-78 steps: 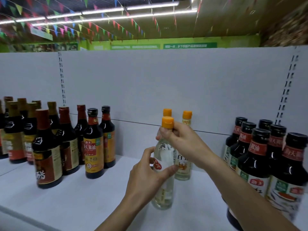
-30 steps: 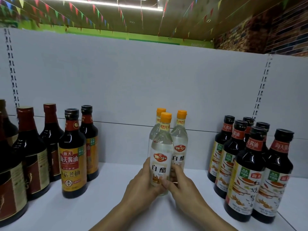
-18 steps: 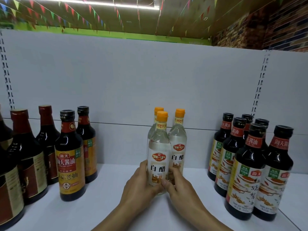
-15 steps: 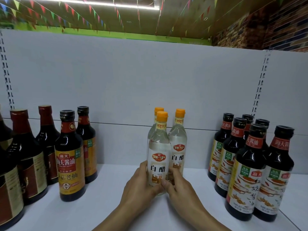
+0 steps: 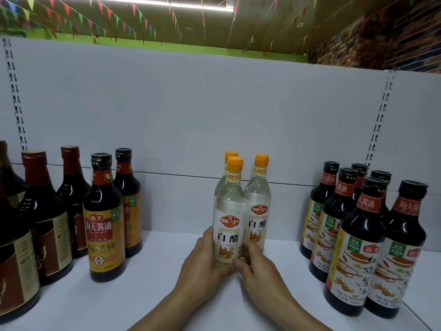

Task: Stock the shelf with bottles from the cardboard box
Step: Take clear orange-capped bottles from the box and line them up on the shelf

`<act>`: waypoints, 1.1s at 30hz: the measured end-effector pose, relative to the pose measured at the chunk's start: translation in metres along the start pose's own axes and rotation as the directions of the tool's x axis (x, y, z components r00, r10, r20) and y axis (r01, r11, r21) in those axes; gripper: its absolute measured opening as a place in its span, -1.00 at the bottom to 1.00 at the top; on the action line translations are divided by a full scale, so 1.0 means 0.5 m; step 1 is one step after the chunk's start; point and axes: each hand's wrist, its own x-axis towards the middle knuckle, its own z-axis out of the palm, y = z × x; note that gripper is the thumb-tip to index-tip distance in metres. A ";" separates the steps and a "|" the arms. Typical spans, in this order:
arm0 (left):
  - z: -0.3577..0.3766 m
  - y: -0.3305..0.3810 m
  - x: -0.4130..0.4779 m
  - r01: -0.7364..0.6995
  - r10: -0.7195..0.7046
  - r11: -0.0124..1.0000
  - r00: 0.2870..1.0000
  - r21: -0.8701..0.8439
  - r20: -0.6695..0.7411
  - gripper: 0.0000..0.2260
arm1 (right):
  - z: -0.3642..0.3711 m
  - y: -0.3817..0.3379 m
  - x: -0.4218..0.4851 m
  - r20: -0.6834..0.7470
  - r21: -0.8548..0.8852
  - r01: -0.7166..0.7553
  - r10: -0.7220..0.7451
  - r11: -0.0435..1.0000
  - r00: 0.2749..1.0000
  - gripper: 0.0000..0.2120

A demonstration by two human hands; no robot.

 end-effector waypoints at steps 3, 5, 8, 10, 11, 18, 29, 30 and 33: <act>0.002 -0.005 0.001 -0.002 0.002 1.000 1.000 -0.023 -0.001 -0.26 | 0.002 0.000 0.001 -0.011 -0.001 0.005 -0.005 1.000 1.000 -0.63; 0.003 -0.007 0.001 -0.003 0.002 0.999 1.000 -0.033 -0.004 -0.25 | 0.003 0.001 0.002 -0.017 -0.009 0.006 -0.006 1.000 1.000 -0.64; 0.006 -0.011 0.001 -0.008 0.008 1.000 1.000 -0.027 -0.014 -0.25 | 0.002 0.003 0.003 -0.014 -0.005 -0.004 0.004 1.000 1.000 -0.64; 0.007 -0.013 0.000 -0.014 0.013 1.000 1.000 -0.021 -0.024 -0.26 | 0.002 0.003 0.004 -0.014 0.000 -0.004 0.004 1.000 1.000 -0.64; 0.008 -0.013 0.000 -0.017 0.016 1.000 0.999 -0.019 -0.029 -0.27 | 0.002 0.004 0.004 -0.015 0.000 -0.002 0.002 1.000 1.000 -0.65; 0.007 -0.013 -0.005 -0.013 0.012 1.000 1.000 -0.022 -0.028 -0.30 | 0.000 0.003 0.003 -0.009 -0.017 0.013 -0.013 1.000 1.000 -0.64; -0.034 0.036 -0.003 0.188 -0.185 0.981 0.980 -0.039 0.075 0.07 | -0.024 -0.020 -0.020 -0.104 -0.199 0.139 -0.162 0.970 0.981 -0.71; -0.040 0.045 -0.006 0.214 -0.212 0.976 0.975 -0.035 0.065 0.09 | -0.027 -0.026 -0.023 -0.124 -0.200 0.150 -0.177 0.968 0.976 -0.72; -0.050 0.066 -0.033 0.269 -0.268 0.963 0.963 -0.030 0.034 0.04 | -0.036 -0.043 -0.034 -0.161 -0.182 0.203 -0.232 0.962 0.959 -0.73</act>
